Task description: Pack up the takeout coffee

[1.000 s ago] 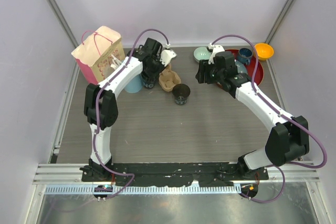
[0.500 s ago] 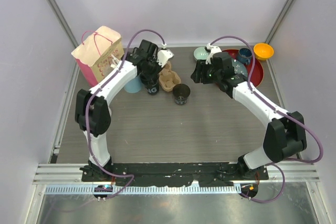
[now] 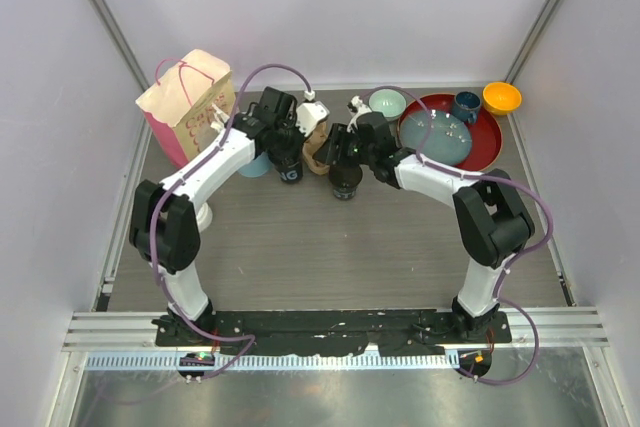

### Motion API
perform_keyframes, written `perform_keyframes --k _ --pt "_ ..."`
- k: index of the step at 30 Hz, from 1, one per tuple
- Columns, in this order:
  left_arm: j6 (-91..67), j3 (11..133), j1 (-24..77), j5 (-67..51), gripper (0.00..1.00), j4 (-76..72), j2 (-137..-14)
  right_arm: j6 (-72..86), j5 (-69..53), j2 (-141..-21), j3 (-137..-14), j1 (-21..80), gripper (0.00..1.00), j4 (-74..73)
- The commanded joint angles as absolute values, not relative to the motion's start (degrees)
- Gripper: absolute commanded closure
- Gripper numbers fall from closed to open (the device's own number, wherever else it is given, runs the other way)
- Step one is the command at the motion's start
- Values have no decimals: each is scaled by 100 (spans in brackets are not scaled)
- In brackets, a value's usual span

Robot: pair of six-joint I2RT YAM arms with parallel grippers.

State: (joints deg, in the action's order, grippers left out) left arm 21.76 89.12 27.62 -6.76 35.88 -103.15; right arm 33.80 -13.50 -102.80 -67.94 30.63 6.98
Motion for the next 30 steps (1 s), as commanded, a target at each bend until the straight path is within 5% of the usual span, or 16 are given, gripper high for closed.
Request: perform_keyframes --k 1,19,30 --pt "2557 8640 2979 -484 100 3024 -9730 3726 -1503 -10257 -7119 3094 47 1450" --pt "3173 8244 3437 843 100 2522 -9114 3525 -1371 -10029 -7110 3103 47 1310" --pt "2997 8647 3551 519 100 3251 -8623 3208 -1257 -9695 -7119 3103 47 1020"
